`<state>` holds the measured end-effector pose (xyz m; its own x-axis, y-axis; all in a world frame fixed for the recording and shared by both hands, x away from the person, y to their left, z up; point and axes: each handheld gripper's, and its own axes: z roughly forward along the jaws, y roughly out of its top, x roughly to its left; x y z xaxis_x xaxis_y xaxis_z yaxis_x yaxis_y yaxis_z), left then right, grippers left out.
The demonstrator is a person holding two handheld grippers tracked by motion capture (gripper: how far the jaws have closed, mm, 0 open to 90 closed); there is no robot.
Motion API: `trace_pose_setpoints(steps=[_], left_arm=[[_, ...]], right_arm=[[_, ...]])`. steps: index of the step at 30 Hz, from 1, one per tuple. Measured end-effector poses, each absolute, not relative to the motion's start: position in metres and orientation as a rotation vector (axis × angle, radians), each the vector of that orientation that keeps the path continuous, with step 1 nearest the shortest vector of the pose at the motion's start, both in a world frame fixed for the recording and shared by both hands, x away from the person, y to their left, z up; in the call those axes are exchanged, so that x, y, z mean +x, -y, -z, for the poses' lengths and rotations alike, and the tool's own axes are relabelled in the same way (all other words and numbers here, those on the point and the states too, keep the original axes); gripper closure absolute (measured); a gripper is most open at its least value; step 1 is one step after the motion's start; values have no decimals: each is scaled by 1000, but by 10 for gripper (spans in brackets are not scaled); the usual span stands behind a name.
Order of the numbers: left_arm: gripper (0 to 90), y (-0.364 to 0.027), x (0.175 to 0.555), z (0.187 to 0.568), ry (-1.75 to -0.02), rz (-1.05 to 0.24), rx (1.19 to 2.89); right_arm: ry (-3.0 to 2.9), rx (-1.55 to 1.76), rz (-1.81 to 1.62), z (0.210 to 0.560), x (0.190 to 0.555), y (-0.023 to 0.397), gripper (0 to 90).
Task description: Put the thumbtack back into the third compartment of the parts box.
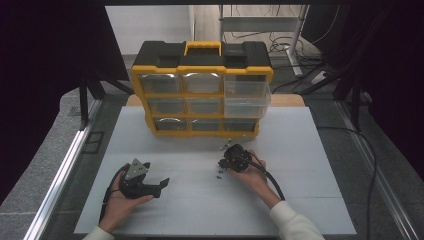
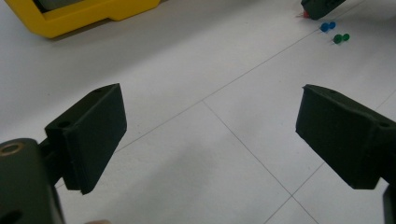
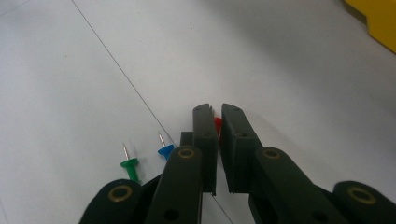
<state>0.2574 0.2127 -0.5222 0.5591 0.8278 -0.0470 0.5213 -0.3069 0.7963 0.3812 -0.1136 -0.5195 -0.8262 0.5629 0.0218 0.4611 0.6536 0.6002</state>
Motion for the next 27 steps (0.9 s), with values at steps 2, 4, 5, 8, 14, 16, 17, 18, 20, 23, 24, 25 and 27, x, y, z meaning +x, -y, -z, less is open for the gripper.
trace_pose_setpoints(steps=[2,4,5,8,14,16,17,18,20,23,24,25,27], left_arm=[[91,-213,258,523,-1090,-479,1985],[91,-214,259,523,-1093,-477,1985],[91,-214,259,523,-1092,-478,1986],[91,-214,258,523,-1090,-479,1984],[91,-215,258,522,-1091,-483,1978],[92,-216,258,522,-1092,-483,1976],[92,-216,258,522,-1092,-483,1976],[92,-216,258,522,-1092,-484,1976],[92,-216,258,522,-1093,-483,1977],[92,-216,258,522,-1093,-484,1977],[92,-216,258,522,-1093,-484,1977],[92,-216,258,522,-1092,-484,1977],[92,-216,258,522,-1091,-485,1979]], right_arm=[[-2703,842,-915,520,381,114,841],[-2700,846,-918,520,382,115,841],[-2699,845,-929,520,382,115,841],[-2683,867,-986,516,382,119,842],[-2658,879,-1098,499,376,126,842],[-2633,876,-1167,490,372,132,842],[-2633,876,-1167,490,372,132,842],[-2619,873,-1193,486,370,136,842],[-2608,873,-1213,483,368,140,842],[-2590,883,-1246,480,365,144,842],[-2570,865,-1271,476,363,145,842],[-2561,862,-1286,473,361,146,842],[-2554,859,-1316,469,359,146,841]])
